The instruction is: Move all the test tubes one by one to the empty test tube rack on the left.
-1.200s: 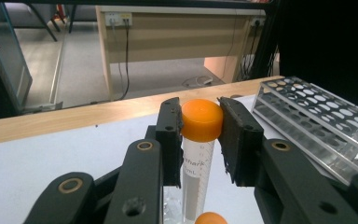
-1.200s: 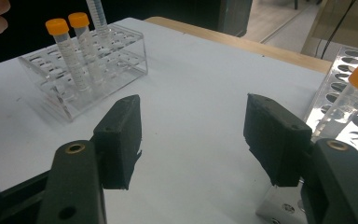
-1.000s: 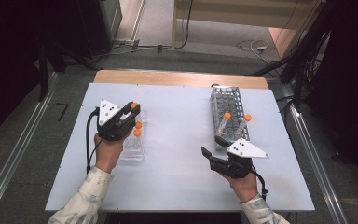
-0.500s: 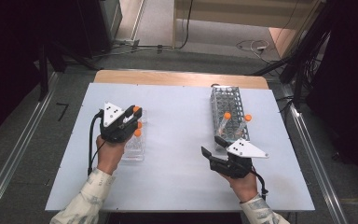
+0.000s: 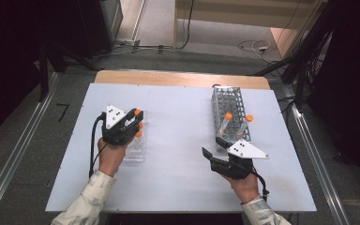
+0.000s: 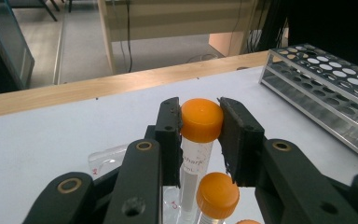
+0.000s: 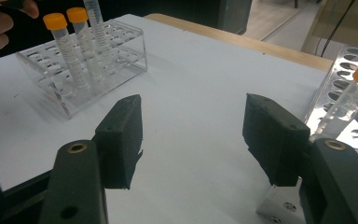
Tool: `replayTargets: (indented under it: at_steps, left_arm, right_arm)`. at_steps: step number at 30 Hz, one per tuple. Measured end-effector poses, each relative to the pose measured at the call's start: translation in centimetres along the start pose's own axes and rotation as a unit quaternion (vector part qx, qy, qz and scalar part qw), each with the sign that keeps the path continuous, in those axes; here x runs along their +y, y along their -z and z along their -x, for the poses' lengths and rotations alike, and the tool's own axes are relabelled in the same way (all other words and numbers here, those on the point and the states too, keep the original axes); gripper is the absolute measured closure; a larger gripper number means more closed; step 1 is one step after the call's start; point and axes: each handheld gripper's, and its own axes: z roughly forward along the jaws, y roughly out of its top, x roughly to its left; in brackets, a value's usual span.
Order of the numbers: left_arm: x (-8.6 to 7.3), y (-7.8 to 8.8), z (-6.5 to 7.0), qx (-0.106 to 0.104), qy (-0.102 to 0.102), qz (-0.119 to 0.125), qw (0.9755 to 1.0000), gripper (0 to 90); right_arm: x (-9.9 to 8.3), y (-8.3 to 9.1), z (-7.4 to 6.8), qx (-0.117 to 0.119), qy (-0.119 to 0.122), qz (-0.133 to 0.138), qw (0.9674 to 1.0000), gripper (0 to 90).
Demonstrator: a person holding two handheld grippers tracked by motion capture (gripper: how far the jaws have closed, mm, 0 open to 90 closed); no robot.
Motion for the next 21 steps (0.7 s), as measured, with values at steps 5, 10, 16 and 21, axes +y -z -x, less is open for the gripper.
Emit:
replayTargets:
  at_steps: [5, 10, 16, 21]
  left_arm:
    - [-0.28, -0.10, 0.02, 0.001, -0.001, -0.005, 1.0000, 69.3]
    - [-0.33, -0.15, 0.09, 0.000, -0.001, -0.006, 1.0000, 69.0]
    - [-0.48, -0.29, 0.15, -0.008, 0.002, -0.011, 0.9999, 67.5]
    - [-0.48, -0.27, 0.06, -0.012, 0.009, -0.010, 0.9998, 64.0]
  right_arm:
    - [-0.01, -0.01, 0.00, 0.001, 0.001, 0.000, 1.0000, 36.3]
    - [-0.03, -0.03, -0.02, 0.001, 0.002, 0.000, 1.0000, 36.4]
    - [-0.06, -0.06, -0.05, 0.001, 0.001, -0.002, 1.0000, 36.4]
    - [-0.07, -0.05, -0.04, 0.001, -0.001, -0.002, 1.0000, 36.3]
